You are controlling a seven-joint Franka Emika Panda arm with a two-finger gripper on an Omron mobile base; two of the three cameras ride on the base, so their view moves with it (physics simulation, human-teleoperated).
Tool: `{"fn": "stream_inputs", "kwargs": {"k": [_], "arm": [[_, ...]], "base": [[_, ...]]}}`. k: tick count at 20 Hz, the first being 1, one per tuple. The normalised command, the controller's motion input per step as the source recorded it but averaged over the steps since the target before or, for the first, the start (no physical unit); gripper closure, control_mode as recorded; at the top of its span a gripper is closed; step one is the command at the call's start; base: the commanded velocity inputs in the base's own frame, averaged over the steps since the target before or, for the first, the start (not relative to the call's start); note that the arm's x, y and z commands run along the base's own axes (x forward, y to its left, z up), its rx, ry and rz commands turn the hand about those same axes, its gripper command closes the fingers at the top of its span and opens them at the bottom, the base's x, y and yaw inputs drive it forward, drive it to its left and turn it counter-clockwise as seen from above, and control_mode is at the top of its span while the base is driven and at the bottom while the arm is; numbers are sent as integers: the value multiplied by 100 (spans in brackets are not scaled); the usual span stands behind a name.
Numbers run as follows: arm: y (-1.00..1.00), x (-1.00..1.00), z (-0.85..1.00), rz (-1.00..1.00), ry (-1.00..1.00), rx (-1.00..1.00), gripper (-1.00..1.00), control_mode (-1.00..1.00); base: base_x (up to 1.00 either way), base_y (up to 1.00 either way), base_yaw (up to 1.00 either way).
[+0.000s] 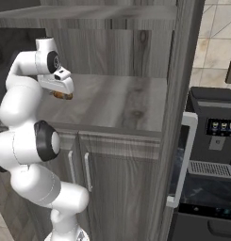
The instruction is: Pick the potatos from the cabinet and place them in one bowl. Pick the onion from the sink and place it in the other bowl.
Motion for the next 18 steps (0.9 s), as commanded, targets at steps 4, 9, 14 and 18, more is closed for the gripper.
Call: {"fn": "stream_inputs", "kwargs": {"k": [4, 9, 14, 18], "arm": [[-2, 1, 0, -9, 0, 0, -100, -100], [-4, 0, 7, 0, 0, 0, -100, -100], [0, 0, 23, 0, 0, 0, -100, -100], [0, 0, 14, 0, 0, 0, -100, -100]], "base": [[0, 0, 0], [0, 0, 0], [0, 0, 0], [0, 0, 0]]}}
